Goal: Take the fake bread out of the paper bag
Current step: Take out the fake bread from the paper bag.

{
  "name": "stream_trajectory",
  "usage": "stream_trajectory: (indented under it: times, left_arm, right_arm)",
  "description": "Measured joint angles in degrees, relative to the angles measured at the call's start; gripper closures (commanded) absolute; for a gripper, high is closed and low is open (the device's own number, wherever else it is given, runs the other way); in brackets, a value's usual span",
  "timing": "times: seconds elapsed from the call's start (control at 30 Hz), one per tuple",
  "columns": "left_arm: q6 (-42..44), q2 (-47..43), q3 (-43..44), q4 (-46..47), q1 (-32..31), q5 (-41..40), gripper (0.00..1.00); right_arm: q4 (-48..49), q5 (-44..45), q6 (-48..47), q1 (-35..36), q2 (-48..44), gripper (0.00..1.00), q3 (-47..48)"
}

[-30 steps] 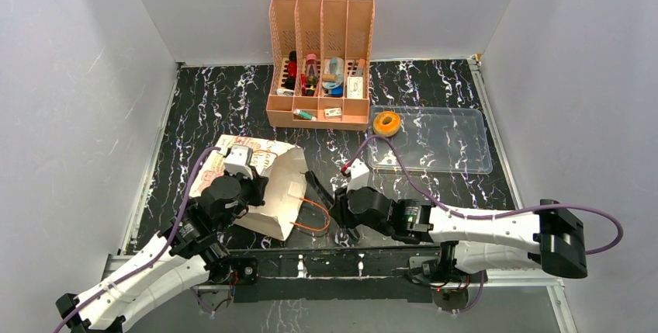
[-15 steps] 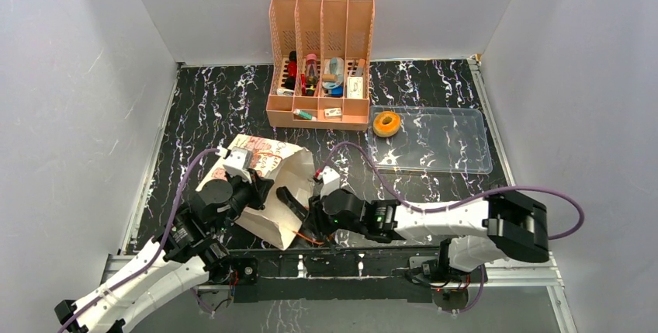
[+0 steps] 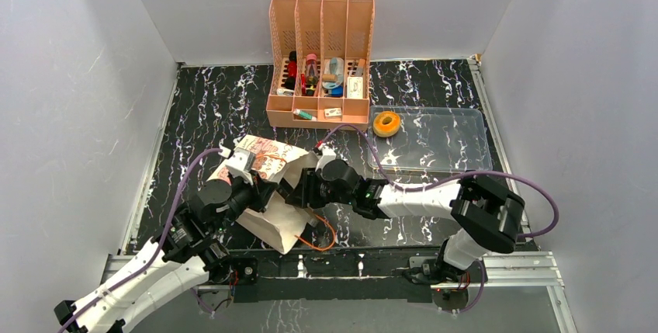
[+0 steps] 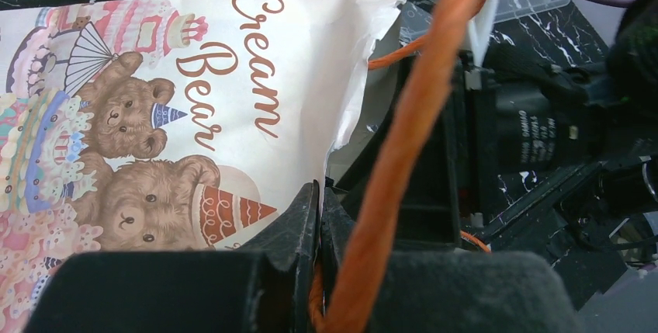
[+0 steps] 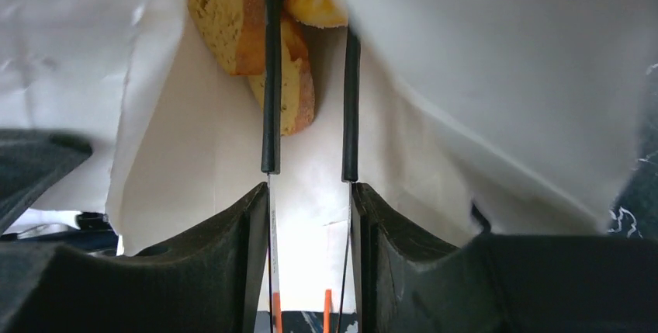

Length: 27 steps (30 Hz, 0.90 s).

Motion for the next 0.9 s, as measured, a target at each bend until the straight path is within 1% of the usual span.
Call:
stream_trajectory:
  times: [0.13,0.4,0.7,0.9]
  left_arm:
    - [0.0,-1.0,0.0,0.0,0.0,0.2,1.00]
    - [0.0,-1.3,0.0,0.0,0.0,0.7,1.00]
    - [0.0,-1.4,0.0,0.0,0.0,1.1,1.00]
    - [0.1,-1.0,0.0,0.0,0.0,1.5,1.00]
  right_arm:
    - [3.2,-4.3,3.8,-2.4,2.1,0.60,0.0]
    - [9.1,-10.4,11.3,-4.7,4.2,0.59,0.0]
    - [12.2,-12.9,16.1,-5.7,5.2,0.58,0.0]
    - [14.5,-14.6,19.3,-6.4,7.6,0.56,-0.1]
